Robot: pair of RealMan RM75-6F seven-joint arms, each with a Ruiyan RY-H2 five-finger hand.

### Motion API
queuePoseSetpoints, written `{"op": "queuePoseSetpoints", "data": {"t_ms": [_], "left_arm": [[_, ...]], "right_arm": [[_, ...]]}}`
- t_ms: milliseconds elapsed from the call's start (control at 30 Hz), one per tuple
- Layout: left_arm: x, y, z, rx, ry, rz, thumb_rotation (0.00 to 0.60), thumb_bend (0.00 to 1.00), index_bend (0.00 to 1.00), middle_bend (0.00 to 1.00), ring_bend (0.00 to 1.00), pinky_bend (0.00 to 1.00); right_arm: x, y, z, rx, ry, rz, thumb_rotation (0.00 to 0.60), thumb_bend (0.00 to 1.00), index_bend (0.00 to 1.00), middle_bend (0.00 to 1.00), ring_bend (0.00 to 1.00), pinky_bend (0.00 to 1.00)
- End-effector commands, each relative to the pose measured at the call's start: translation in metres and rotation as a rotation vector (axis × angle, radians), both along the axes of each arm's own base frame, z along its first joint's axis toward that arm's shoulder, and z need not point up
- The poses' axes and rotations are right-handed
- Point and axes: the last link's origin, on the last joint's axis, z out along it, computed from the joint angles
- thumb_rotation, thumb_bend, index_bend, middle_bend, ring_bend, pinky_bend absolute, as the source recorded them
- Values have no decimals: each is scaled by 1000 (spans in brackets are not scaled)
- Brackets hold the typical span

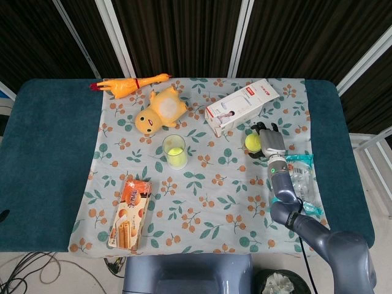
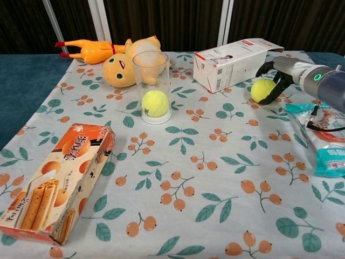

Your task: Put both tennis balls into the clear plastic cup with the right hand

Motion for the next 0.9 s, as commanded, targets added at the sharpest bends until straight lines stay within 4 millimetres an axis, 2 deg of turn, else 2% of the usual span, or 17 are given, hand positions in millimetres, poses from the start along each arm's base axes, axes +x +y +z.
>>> {"op": "queuePoseSetpoints", "data": {"t_ms": [33,167,433,600,700,900], "left_arm": [[0,0,0,-2,0,0,600,2,100,0,0,105],[0,0,0,-1,1,0,600,2,100,0,0,104],[0,0,0,-2,2,2,600,2,101,0,0,104],[-1,0,0,-1,0,4,600,2,101,0,0,105],[-1,0,1,1,-2,5,600,2,101,0,0,104],[0,-1,1,-2,-5,-1,600,2,101,0,0,105]], "right_arm": [[-1,0,-3,16,28,1,600,314,303,190,363,34],[-3,-1,-4,27,43,-4,600,382,373,254,429,122],[-1,-1,-1,-10,66,17,600,590,537,399,579,354],[7,-4,7,-40,62,50,600,609,552,422,604,450],[17,-7,20,-63,66,92,600,609,552,422,604,501],[54,-10,55,-112,14,185,600,608,566,422,604,586]]}}
